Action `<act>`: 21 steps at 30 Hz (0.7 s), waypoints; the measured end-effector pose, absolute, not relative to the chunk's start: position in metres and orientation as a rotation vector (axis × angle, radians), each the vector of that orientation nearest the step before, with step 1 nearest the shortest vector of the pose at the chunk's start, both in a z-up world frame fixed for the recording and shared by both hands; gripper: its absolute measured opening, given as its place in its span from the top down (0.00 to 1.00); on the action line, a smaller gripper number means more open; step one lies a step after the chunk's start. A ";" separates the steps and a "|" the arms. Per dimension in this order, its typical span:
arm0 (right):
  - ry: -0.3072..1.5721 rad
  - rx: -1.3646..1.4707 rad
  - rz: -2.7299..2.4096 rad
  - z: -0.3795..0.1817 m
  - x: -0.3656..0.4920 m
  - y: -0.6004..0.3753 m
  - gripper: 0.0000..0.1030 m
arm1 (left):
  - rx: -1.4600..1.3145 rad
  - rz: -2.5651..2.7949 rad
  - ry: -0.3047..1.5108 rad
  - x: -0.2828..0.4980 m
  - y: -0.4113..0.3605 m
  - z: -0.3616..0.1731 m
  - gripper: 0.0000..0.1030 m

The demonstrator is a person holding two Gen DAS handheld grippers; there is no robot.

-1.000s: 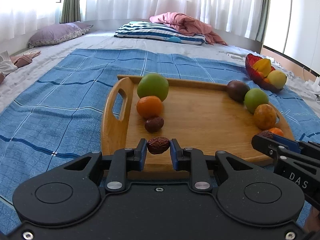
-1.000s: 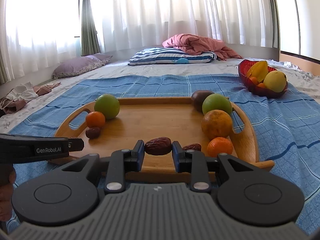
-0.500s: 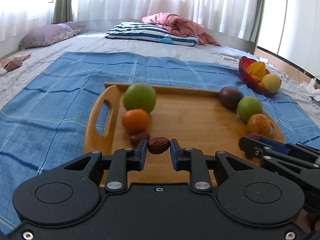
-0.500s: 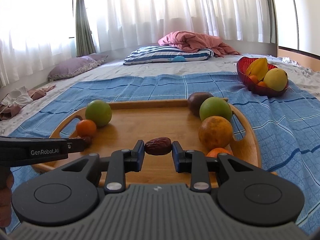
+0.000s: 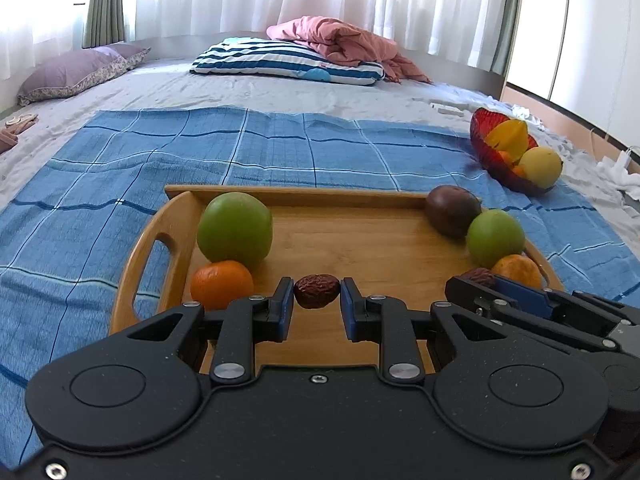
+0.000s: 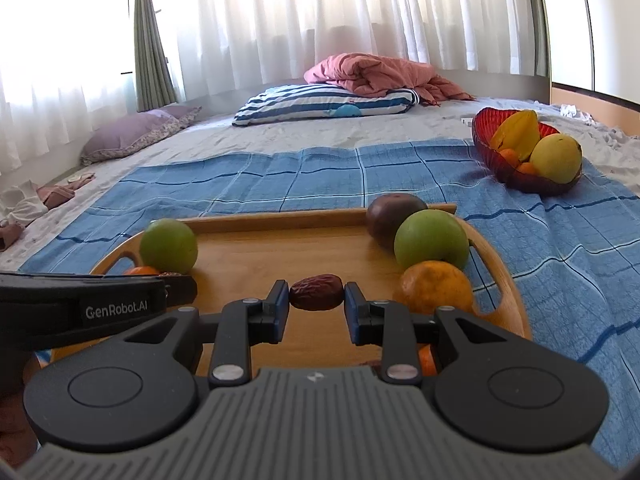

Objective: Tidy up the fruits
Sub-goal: 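Carry both dates over the wooden tray with both tools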

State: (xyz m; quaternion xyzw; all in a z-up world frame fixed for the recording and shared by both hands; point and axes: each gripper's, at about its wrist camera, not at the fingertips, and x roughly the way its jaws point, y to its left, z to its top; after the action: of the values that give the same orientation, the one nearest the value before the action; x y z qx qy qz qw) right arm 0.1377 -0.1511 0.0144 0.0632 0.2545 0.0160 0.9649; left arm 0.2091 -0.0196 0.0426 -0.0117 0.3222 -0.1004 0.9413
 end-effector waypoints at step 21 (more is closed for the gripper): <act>0.614 0.130 0.036 0.005 0.169 -0.160 0.66 | -0.012 -0.178 0.706 0.245 -0.023 0.027 0.77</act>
State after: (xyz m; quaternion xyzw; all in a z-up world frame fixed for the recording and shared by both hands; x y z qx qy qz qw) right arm 0.1695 -0.1597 0.0051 0.0638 0.3019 0.0177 0.9510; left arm 0.2454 -0.0234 0.0272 -0.0059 0.3453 -0.0872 0.9344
